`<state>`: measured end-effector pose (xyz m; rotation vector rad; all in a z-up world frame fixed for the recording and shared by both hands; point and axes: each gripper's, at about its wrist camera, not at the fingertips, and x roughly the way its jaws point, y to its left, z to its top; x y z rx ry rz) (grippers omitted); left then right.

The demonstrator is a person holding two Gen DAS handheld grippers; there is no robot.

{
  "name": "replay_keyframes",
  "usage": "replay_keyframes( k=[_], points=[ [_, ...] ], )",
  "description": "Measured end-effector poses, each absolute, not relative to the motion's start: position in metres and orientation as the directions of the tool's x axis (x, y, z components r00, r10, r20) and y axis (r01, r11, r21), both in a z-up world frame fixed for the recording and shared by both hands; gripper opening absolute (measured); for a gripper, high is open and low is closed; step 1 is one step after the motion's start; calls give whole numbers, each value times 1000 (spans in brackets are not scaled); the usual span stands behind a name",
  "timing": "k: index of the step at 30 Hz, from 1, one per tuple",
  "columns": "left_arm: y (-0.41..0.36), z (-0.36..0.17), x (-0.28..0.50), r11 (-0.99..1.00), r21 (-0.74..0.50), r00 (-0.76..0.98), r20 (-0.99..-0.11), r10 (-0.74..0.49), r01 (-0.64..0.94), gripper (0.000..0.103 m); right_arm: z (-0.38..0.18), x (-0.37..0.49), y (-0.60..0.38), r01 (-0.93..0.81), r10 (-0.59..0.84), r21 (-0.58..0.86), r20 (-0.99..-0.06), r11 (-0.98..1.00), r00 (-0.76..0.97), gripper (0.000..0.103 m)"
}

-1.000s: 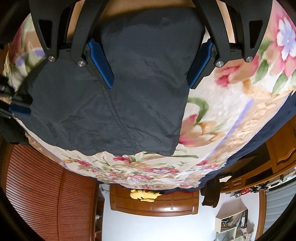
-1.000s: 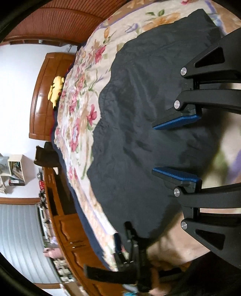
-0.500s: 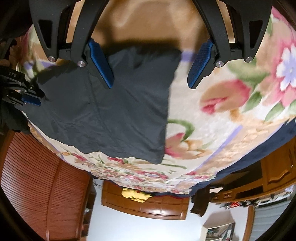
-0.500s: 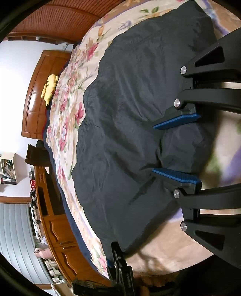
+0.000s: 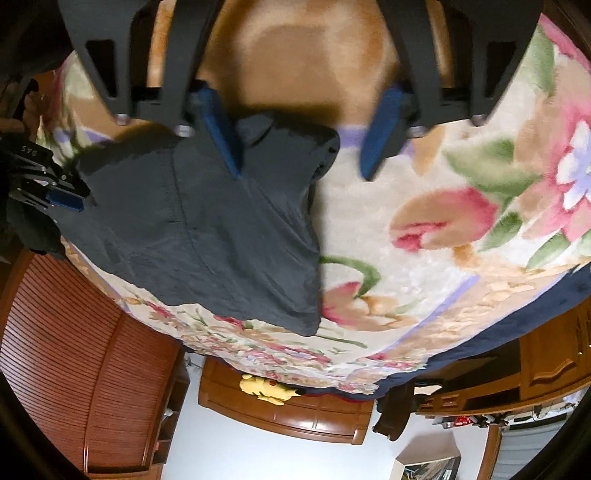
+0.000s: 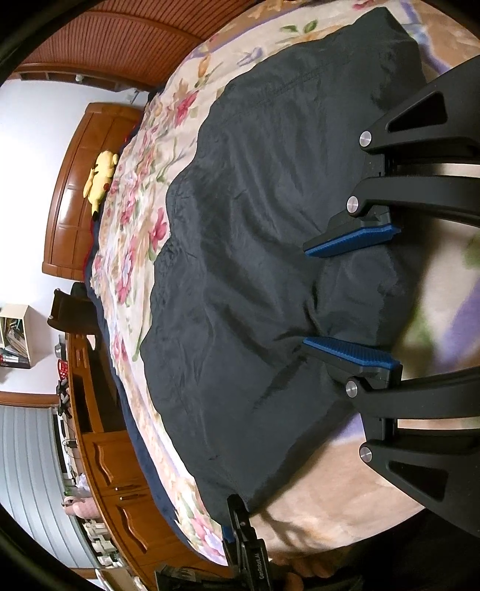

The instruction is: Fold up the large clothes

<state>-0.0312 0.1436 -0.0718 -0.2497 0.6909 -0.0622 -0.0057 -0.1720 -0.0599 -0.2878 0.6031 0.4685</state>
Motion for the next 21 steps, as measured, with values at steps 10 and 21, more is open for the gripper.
replay_keyframes(
  k=[10,21],
  points=[
    [113,-20,-29,976,-213,794,-586,-162,42,10,-57,-4,-185,-520,378,-68,-608,852,699,47],
    [45,50,-17,991,-62,849,-511,-131,115,9,-45,-11,-229,-468,347,-60,-588,882,730,47]
  ],
)
